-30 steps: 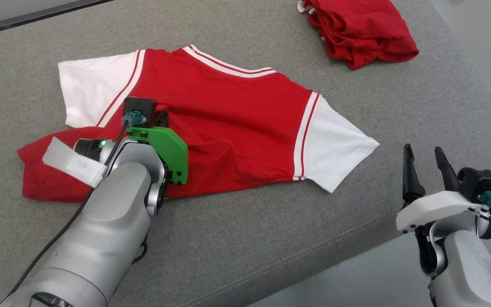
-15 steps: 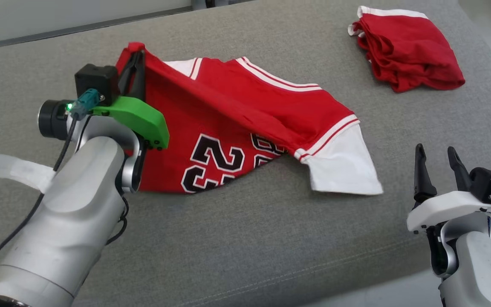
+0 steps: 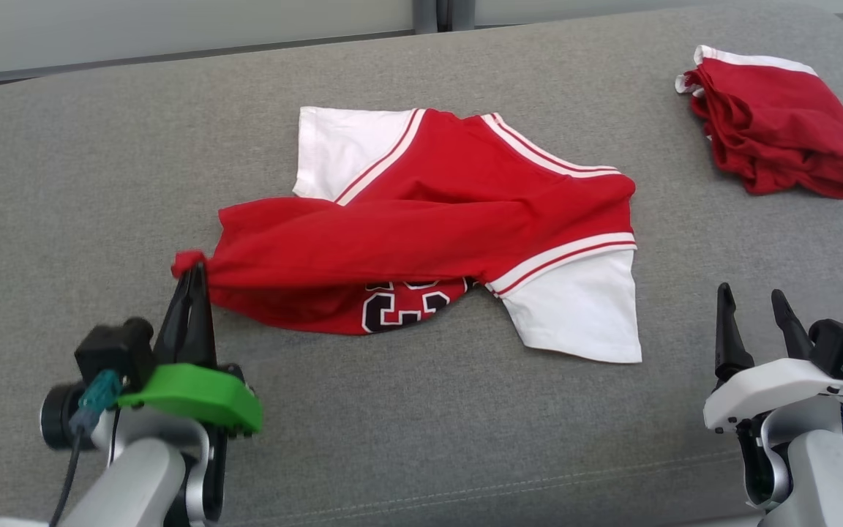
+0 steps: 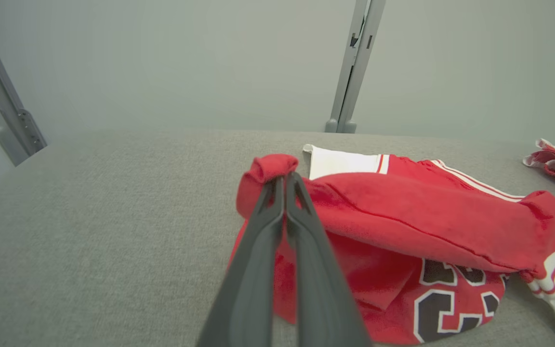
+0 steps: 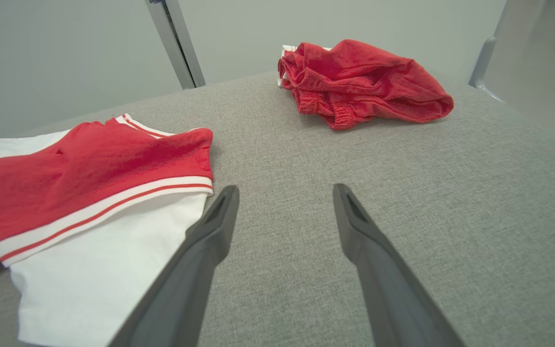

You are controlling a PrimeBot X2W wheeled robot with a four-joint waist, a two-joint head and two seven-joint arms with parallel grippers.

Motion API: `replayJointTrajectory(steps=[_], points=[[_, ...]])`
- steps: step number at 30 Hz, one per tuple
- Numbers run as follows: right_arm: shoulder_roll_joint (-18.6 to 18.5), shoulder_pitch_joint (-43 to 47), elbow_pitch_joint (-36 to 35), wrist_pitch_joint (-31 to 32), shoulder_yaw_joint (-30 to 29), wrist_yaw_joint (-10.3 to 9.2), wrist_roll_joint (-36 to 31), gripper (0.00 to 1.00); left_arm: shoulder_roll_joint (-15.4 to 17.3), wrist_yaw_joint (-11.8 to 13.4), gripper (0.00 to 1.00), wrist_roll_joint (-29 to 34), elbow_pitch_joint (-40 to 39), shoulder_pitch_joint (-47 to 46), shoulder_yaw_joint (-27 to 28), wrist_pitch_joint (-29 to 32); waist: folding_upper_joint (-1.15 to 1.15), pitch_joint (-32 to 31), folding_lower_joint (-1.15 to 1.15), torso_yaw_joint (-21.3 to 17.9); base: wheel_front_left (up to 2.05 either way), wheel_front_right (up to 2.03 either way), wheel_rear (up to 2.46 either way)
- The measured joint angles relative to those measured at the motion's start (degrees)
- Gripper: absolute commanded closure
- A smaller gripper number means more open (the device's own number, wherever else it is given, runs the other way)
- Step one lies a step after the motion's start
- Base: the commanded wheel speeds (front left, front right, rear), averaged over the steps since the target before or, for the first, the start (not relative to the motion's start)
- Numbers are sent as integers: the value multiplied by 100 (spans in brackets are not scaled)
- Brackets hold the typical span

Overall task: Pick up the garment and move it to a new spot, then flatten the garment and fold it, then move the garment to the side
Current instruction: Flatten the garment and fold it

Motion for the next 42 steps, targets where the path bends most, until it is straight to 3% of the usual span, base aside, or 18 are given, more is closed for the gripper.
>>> replayJointTrajectory(steps=[5, 16, 25, 26, 27, 28, 29, 36, 42], points=[[19, 23, -3, 155, 194, 0, 90, 0, -167, 18, 100, -5, -223, 879, 319, 0, 0, 11, 0, 176, 0, 0, 0], [1, 27, -49, 322, 463, 0, 134, 0, -905, -731, 100, 13, 948, 1152, 959, -2, 0, -28, 0, 177, 0, 0, 0], [-27, 62, -141, 344, 449, 0, 143, 0, -1328, -1215, 100, 198, 1688, 1272, 1334, -7, 0, -67, 0, 95, 0, 0, 0], [-27, 79, -145, 345, 434, 0, 143, 0, -1376, -1266, 67, 198, 1735, 1277, 1373, -7, 0, -72, 0, 101, 0, 0, 0], [-27, 101, -151, 344, 417, 0, 144, 0, -1415, -1317, 46, 200, 1749, 1289, 1401, -7, 0, -77, 0, 111, 0, 0, 0], [-27, 101, -151, 344, 417, 0, 144, 0, -1415, -1317, 4, 200, 1749, 1289, 1401, -7, 0, -77, 0, 111, 0, 0, 0], [-27, 124, -154, 344, 398, 0, 144, 0, -1434, -1357, 0, 225, 1755, 1305, 1423, -7, 0, -81, 0, 125, 0, 0, 0], [-27, 151, -189, 337, 325, 0, 143, 0, -1418, -1581, 0, 333, 1697, 1692, 1355, 26, 0, -124, 0, 240, 0, 0, 0], [-25, 194, -210, 321, 307, -1, 141, 0, -1126, -1479, 0, 399, 1102, 2106, 1383, 51, 0, -193, 0, 276, 0, 0, 0]])
